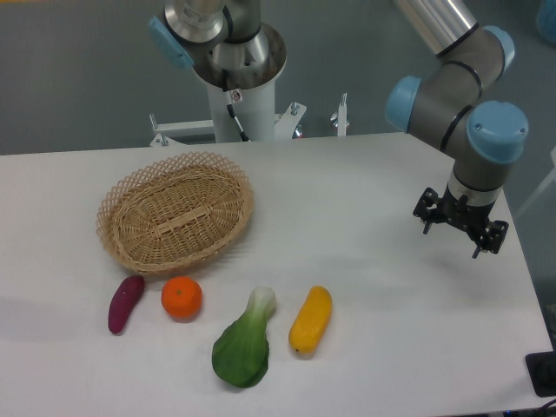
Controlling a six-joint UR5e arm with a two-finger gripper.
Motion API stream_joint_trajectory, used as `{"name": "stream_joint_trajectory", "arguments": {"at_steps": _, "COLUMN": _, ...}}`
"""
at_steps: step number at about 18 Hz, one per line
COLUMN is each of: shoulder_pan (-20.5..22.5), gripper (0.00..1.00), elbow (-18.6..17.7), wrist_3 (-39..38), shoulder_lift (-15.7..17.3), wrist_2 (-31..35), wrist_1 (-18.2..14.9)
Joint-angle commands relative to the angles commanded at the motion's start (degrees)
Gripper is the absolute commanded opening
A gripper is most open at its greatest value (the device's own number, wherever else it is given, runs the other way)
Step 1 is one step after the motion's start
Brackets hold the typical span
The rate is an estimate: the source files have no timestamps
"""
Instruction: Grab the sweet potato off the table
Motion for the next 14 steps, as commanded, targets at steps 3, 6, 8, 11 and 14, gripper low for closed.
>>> {"name": "stream_joint_trajectory", "arguments": {"at_steps": 3, "shoulder_pan": -0.09, "gripper": 1.00, "elbow": 0.09, "wrist_3": 0.00, "shoulder_lift": 0.00, "wrist_2": 0.09, "wrist_1": -0.09}}
{"name": "stream_joint_trajectory", "arguments": {"at_steps": 6, "shoulder_pan": -0.53, "gripper": 1.00, "elbow": 0.17, "wrist_3": -0.52, "shoulder_lift": 0.17, "wrist_2": 0.00, "wrist_1": 0.00}}
{"name": "stream_joint_trajectory", "arguments": {"at_steps": 8, "shoulder_pan": -1.05, "gripper": 1.00, "elbow": 0.26, "wrist_3": -1.40, "shoulder_lift": 0.35, "wrist_2": -0.09, "wrist_1": -0.09}}
{"name": "stream_joint_trajectory", "arguments": {"at_steps": 11, "shoulder_pan": -3.32, "gripper": 1.00, "elbow": 0.17, "wrist_3": -3.07, "shoulder_lift": 1.40, "wrist_2": -0.17, "wrist_1": -2.01}}
{"name": "stream_joint_trajectory", "arguments": {"at_steps": 14, "shoulder_pan": -6.76, "gripper": 1.00, "elbow": 0.09, "wrist_3": -8.86, "shoulder_lift": 1.84, "wrist_2": -0.44, "wrist_1": -2.20}}
